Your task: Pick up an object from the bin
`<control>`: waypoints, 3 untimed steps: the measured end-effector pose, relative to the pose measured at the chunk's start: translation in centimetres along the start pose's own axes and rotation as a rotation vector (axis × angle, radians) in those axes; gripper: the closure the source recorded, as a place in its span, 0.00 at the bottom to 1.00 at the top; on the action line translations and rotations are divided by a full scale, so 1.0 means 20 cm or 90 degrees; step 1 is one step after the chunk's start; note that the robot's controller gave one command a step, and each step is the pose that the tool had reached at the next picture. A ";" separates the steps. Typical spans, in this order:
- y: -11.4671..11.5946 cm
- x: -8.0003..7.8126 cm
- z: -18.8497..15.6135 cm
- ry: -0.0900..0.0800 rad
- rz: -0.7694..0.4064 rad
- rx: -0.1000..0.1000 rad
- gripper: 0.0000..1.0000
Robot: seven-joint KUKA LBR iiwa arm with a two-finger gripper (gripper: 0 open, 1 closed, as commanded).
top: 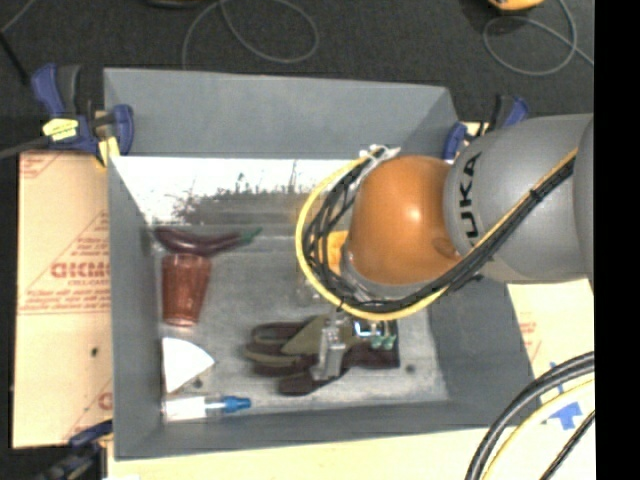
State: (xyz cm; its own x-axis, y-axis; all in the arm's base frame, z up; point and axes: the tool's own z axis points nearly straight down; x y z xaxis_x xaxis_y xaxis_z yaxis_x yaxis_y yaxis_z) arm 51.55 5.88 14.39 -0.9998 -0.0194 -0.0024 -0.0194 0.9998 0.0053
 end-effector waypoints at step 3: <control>0.25 -0.13 -0.53 -0.003 0.102 0.005 1.00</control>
Offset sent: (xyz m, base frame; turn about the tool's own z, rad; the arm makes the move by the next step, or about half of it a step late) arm 0.0000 0.0000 0.0000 0.0000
